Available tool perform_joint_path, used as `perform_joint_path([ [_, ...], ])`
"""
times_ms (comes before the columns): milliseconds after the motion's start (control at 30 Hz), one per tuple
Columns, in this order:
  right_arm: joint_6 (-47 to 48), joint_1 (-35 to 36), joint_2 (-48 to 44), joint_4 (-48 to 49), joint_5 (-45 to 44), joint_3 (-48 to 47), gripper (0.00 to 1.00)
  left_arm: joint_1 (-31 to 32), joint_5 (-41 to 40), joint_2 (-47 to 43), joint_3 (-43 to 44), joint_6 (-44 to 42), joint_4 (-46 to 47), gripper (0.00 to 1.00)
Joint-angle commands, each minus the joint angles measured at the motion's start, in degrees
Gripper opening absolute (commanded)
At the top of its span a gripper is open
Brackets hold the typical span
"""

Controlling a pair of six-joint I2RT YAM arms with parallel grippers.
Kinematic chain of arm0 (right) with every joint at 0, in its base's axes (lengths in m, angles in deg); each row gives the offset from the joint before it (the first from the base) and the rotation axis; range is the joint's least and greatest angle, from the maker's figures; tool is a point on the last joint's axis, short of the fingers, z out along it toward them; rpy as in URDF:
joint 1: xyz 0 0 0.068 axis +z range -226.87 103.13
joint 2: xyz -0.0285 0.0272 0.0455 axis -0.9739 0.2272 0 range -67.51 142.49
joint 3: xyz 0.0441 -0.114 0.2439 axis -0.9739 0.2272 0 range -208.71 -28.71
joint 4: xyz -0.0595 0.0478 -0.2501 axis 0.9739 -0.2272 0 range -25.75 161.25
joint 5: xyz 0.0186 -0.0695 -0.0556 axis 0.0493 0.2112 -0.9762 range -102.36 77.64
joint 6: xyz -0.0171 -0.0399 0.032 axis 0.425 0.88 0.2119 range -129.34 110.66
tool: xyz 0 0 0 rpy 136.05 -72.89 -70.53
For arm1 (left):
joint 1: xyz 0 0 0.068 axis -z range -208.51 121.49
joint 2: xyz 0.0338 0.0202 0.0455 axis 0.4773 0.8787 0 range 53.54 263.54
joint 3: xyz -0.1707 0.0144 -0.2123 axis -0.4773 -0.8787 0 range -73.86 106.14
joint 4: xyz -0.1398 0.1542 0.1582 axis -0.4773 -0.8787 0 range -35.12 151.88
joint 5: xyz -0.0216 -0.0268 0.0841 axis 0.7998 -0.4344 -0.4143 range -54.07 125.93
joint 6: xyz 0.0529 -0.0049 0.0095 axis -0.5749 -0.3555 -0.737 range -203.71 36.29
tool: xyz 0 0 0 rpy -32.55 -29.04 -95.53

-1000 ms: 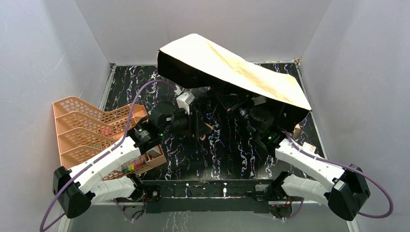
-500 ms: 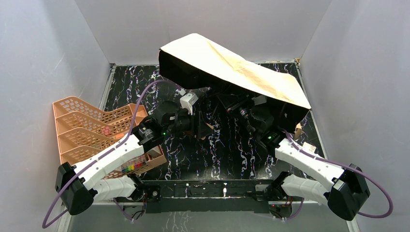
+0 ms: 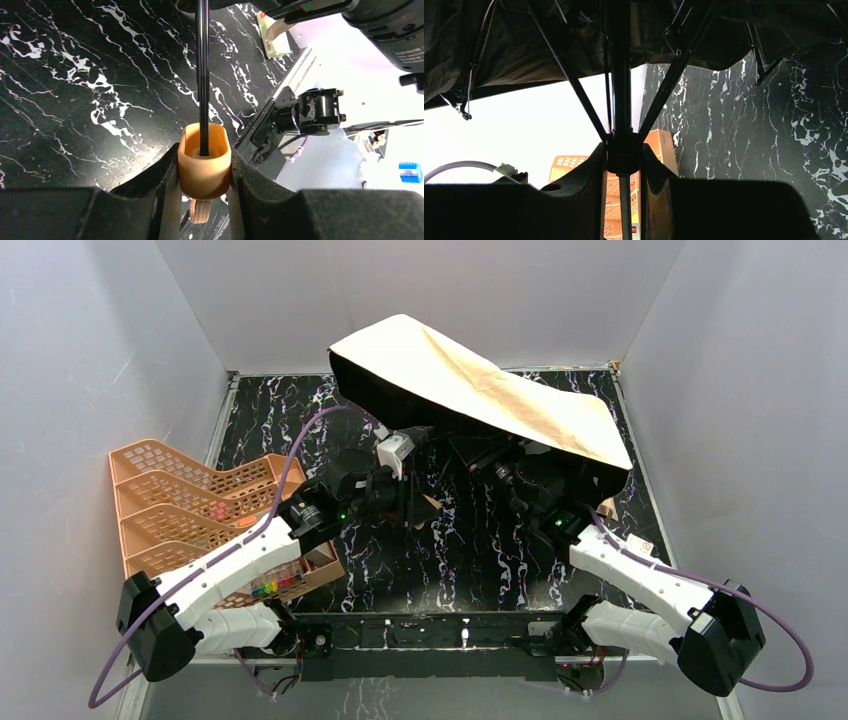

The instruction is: Put away the umbrella

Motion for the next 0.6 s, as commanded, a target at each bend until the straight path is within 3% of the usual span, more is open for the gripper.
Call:
perform_joint_path([
  [0, -1.1, 2.7, 0.2, 1.3, 6.0, -4.1, 0.0, -0.1, -8.0, 0.5, 5.8, -2.2, 1.6, 0.0],
  [200, -4.8, 10.8, 2.6, 3.5, 2.4, -0.1, 0.0, 0.0, -13.2, 2.1, 11.6, -5.6, 4.1, 0.0],
  [567, -4.3, 13.3, 5.1, 3.8, 3.9, -1.7, 0.0, -0.1, -19.0, 2.3, 12.3, -5.6, 4.5, 0.0],
])
